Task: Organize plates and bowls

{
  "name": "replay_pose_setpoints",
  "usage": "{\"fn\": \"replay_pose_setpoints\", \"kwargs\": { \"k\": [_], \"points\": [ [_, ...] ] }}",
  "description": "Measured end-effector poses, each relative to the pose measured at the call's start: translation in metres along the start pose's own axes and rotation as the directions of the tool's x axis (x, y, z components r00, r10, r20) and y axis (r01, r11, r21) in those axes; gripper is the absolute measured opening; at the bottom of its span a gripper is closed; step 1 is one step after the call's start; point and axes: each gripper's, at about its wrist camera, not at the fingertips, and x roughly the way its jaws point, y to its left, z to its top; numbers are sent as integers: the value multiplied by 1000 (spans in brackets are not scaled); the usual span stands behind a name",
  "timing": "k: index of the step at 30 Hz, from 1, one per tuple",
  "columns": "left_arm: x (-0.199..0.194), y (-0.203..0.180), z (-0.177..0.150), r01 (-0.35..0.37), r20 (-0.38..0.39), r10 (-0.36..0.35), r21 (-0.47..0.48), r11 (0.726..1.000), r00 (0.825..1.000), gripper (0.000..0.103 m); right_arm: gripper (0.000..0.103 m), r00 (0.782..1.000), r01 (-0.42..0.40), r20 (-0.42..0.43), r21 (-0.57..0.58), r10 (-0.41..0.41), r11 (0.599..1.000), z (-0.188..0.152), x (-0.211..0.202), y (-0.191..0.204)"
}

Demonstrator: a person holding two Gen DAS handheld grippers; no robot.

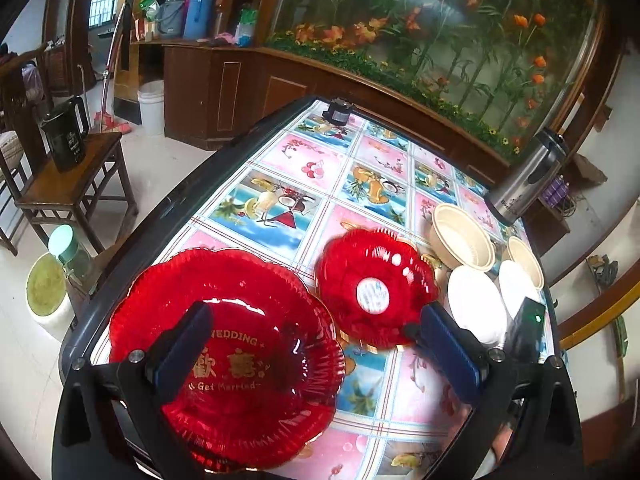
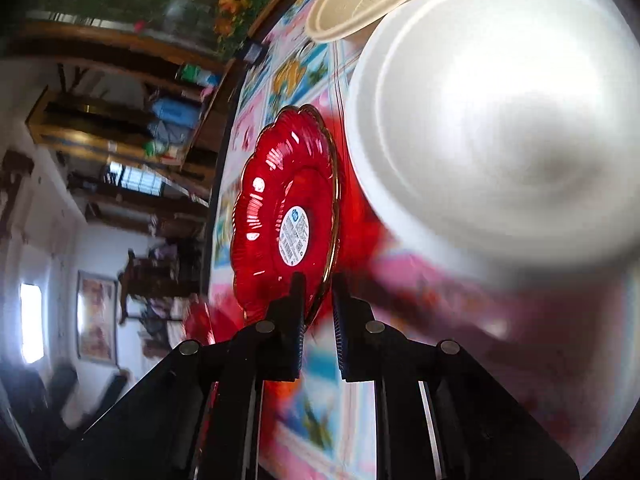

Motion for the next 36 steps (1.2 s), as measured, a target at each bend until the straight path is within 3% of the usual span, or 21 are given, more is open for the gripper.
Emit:
{"fn": "replay_pose_setpoints", "kwargs": {
  "k": [7,14,18,21,27,33,36],
  "points": [
    [3,-22,-26,43,-64,-38,82,996,997,103,11,997,45,-58,-62,-48,997,-35,-55,-28],
    [25,-61,-68,90,-183,-54,196,976,982,103,12,989,146,-7,-30,-147,989,-58,-145,-87],
    [46,-86,-88,105,-253,-38,255,961,967,103,13,996,88,-11,5,-88,996,-59,-173,-106],
    [52,-97,-97,93,-258,-13,298,950,966,103,19,991,130,-32,-19,-131,991,-53,-173,-109],
    [51,-108,-109,4,-170,72,412,911,983,103,20,995,75,-57,-42,-78,996,-51,-166,-115],
    [51,-119,-119,95,-168,-21,447,889,986,103,20,996,68,-50,-68,-71,995,-61,-163,-114],
    [61,-123,-124,108,-188,-23,455,884,982,103,21,998,56,-31,-60,-58,997,-64,-165,-115]
  ]
}}
